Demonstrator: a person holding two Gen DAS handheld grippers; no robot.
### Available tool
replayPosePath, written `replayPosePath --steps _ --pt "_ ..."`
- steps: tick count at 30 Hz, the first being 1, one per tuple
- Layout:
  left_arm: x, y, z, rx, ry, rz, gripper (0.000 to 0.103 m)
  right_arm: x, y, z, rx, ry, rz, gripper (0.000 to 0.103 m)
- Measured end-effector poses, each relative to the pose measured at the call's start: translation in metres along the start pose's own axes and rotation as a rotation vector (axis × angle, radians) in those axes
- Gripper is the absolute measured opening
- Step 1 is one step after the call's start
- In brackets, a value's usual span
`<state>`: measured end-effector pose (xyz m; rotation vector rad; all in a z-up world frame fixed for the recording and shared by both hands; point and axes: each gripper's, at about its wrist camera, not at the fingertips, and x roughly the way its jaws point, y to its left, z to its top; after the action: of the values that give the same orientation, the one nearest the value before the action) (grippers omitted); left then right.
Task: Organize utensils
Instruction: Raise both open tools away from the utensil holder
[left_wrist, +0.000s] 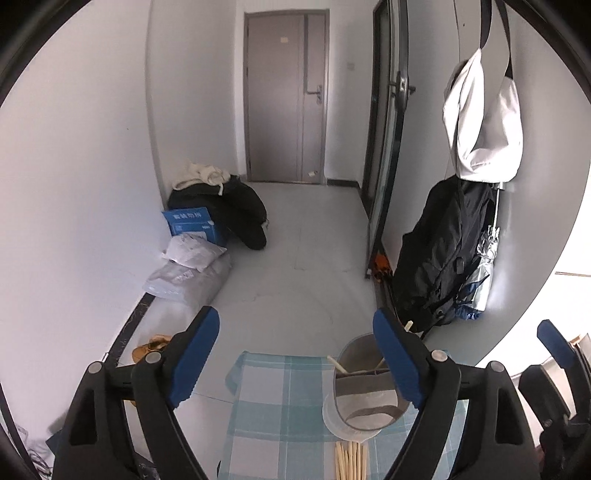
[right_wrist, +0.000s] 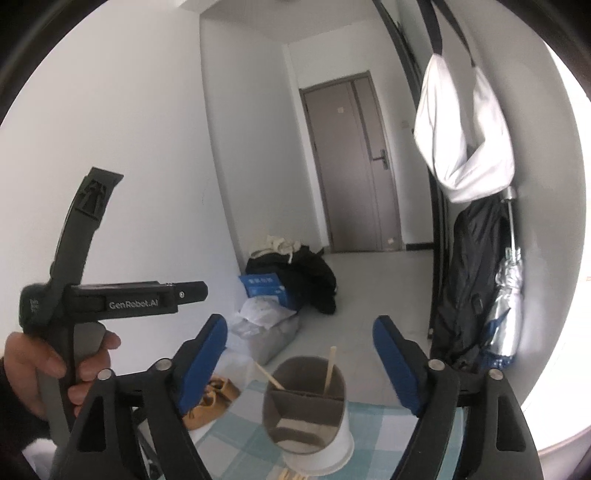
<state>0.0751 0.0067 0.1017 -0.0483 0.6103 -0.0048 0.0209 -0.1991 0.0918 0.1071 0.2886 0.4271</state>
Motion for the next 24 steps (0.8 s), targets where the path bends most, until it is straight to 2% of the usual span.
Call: replayPosePath --steps 5,8,15,24 --pt "-0.02 -0.002 -0.016 -0.005 -0.038 -0.001 0.092 -0.024 0.01 -0.004 0.009 -0.022 -0.021 0.087" --pt "-0.03 -0.002 -0.027 -0.008 -0.067 0.007 0.093 -0.037 0.015 -0.01 0.019 -0.026 -0.028 0.088" --pt "-0.039 0.003 -0.053 -0.026 -0.075 -0.008 0.098 -0.058 0.021 -0.034 0.028 -0.021 -0.072 0.095" --pt "-0.034 0.004 -0.098 -0.069 -0.076 -0.039 0.098 -0.06 0.022 -0.072 0.022 0.043 -0.106 0.096"
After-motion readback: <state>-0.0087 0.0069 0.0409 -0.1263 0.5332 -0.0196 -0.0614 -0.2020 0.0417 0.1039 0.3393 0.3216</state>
